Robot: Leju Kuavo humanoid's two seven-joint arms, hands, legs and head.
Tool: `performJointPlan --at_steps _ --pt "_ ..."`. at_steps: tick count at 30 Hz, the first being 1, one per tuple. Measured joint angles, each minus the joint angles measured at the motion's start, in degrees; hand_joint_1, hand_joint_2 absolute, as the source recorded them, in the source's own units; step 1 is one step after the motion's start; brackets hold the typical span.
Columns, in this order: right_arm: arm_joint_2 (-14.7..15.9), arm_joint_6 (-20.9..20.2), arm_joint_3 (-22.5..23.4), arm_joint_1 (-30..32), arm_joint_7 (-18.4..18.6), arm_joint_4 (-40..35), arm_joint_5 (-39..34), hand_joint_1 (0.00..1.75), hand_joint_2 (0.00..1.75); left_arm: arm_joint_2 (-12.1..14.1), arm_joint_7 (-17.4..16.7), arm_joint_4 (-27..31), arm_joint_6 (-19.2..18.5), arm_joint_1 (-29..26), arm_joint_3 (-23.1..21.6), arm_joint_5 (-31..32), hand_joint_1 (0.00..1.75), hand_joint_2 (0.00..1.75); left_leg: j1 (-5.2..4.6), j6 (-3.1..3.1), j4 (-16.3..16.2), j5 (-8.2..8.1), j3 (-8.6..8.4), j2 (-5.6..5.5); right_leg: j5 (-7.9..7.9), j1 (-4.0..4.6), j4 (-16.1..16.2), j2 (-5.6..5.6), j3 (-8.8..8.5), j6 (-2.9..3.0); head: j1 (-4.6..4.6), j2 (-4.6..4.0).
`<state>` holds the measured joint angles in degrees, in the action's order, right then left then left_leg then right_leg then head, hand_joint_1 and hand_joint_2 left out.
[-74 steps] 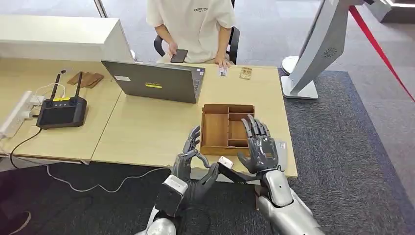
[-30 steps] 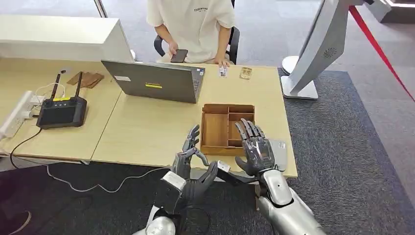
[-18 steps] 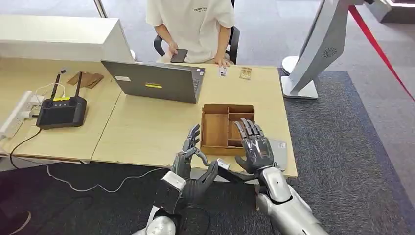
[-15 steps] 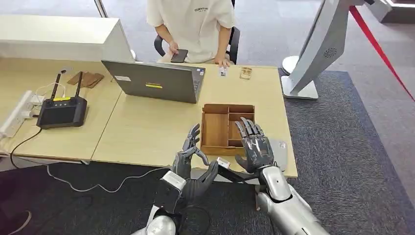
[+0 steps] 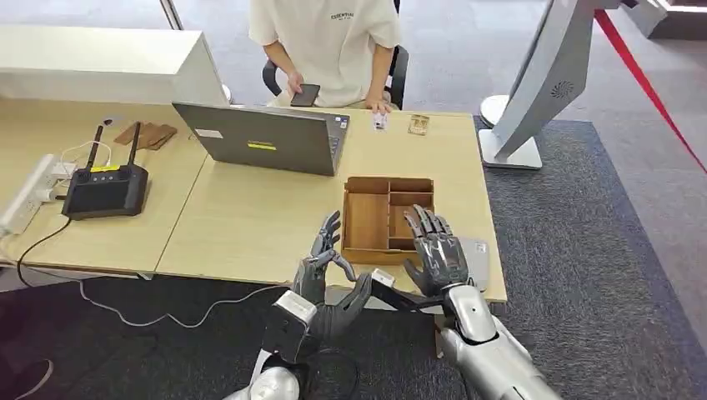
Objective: Pass the card to the sensor for recognition and then transmit it.
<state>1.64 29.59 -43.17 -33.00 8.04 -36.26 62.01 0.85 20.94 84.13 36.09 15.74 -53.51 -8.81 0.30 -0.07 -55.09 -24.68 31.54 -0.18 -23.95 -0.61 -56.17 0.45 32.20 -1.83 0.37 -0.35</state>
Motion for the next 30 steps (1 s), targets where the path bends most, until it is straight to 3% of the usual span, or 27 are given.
performJointPlan --at_steps 14,30 --pt "-0.20 -0.15 0.02 -0.56 -0.70 1.58 -0.94 1.75 1.75 0.00 0.00 -0.02 -0.02 0.02 -0.04 0.00 0.00 1.75 0.00 0.00 0.00 0.00 -0.01 0.00 0.00 0.00 0.00 0.00 -0.01 0.00 0.02 0.00" --pt "-0.17 1.31 0.02 -0.33 -0.96 1.62 -1.22 1.55 1.75 -0.02 0.00 -0.02 -0.02 0.00 -0.04 0.28 0.00 1.75 0.00 0.00 0.00 0.00 -0.01 0.00 0.00 0.00 0.01 0.00 0.00 0.00 0.00 0.00"
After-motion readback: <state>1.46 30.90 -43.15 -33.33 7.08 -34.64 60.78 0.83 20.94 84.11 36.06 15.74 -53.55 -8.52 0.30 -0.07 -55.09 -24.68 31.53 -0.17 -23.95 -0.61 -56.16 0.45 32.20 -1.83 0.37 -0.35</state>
